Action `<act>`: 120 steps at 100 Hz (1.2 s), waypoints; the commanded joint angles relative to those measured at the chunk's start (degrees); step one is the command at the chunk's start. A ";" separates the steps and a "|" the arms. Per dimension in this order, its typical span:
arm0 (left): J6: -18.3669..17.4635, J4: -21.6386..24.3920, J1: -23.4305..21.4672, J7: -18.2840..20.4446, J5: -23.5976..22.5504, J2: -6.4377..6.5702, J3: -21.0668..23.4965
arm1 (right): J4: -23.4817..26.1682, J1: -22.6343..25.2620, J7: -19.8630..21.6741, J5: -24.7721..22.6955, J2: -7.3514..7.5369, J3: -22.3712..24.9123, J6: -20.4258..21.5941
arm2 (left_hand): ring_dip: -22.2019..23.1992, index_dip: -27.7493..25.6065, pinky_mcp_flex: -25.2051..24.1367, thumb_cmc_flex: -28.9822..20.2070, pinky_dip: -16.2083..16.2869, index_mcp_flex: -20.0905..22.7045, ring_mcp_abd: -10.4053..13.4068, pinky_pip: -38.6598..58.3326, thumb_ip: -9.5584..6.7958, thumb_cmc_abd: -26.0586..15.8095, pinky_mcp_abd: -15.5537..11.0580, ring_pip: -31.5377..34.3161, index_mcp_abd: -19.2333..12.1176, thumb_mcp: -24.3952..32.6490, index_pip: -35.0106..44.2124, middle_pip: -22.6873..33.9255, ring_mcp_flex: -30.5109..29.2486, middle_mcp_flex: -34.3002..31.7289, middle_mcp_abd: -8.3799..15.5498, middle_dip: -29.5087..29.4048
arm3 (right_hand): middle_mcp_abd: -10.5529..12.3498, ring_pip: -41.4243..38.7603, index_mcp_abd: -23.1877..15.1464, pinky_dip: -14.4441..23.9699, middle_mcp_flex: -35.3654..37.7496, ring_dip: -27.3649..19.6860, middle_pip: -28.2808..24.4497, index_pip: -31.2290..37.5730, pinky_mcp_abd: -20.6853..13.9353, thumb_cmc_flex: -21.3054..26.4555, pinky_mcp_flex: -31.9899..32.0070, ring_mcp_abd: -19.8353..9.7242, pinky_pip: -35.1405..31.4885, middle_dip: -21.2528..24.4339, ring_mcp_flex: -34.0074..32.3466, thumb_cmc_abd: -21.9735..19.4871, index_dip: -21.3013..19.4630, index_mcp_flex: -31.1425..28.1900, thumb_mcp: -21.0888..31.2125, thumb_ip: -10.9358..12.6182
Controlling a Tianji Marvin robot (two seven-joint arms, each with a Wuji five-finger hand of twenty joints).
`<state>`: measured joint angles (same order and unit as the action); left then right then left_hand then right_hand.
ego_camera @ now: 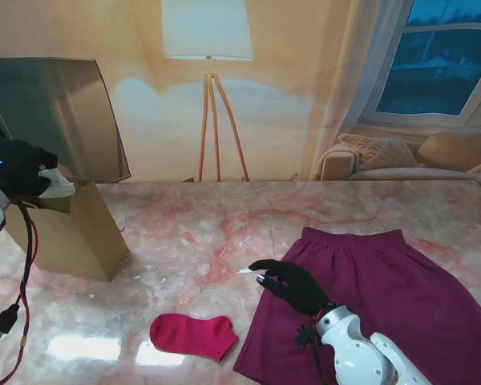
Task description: Fold the socks and the shorts into the kraft paper bag
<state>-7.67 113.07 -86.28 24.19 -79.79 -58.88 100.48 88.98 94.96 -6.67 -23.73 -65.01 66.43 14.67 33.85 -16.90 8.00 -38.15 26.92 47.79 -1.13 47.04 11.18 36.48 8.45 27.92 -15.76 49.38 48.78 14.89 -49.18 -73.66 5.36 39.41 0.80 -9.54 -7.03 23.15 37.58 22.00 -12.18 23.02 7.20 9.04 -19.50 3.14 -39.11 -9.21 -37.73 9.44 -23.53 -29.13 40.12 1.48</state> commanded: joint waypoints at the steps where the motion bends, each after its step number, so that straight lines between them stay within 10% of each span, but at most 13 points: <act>1: -0.80 -0.38 0.43 -0.04 -0.40 0.48 -0.29 | -0.18 0.18 -0.02 0.07 -0.30 -0.28 0.15 | 0.64 -0.65 -0.30 -2.36 0.81 3.70 0.42 -0.18 0.75 -2.12 1.34 0.26 0.26 -0.28 2.09 1.26 -0.75 -2.49 -0.51 -0.37 | 0.13 -1.10 -1.50 2.25 0.49 1.06 -0.54 0.26 0.27 0.47 -0.02 0.57 -1.65 -0.54 -1.12 -1.06 -0.30 1.20 -1.50 -2.33; 96: -6.30 -1.21 0.29 3.15 -6.08 1.07 -1.54 | -1.53 -0.33 -0.29 0.39 -0.41 -0.71 0.80 | 1.79 2.87 -1.05 -1.72 0.92 3.68 0.07 -1.64 0.64 -1.77 1.99 0.06 0.78 -1.57 1.71 1.32 1.53 -1.47 0.56 -0.24 | 0.21 -1.16 -1.53 2.75 0.56 1.17 -0.56 0.27 0.67 0.47 -0.15 0.72 -2.19 -0.55 -1.24 -1.03 -0.35 1.15 -1.56 -2.32; 120: -6.94 -1.36 -0.28 2.73 -6.92 1.13 -1.34 | -1.80 -0.59 -0.30 0.42 -0.42 -0.89 0.95 | -0.58 0.82 -1.99 2.45 1.12 -2.16 -0.07 -3.95 1.82 1.18 1.99 -5.36 5.00 -0.97 -10.01 -0.07 7.57 10.89 0.19 -10.20 | 0.16 -1.21 -1.61 2.82 0.49 1.20 -0.55 0.26 0.66 0.46 -0.17 0.76 -2.20 -0.55 -1.36 -1.06 -0.35 1.18 -1.56 -2.32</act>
<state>-13.96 111.39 -86.09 26.94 -86.33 -58.12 98.87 87.22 94.19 -6.89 -23.31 -65.13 65.82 15.39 34.07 -14.23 7.23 -37.91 26.93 47.59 -1.13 44.26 11.18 35.77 8.61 24.78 -13.25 45.73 42.95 13.76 -44.06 -66.80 5.45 33.57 0.80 -9.54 -7.03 23.60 37.58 22.02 -12.18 23.02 7.24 9.04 -19.50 3.15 -39.69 -9.21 -37.73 9.44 -23.53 -29.13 40.12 1.48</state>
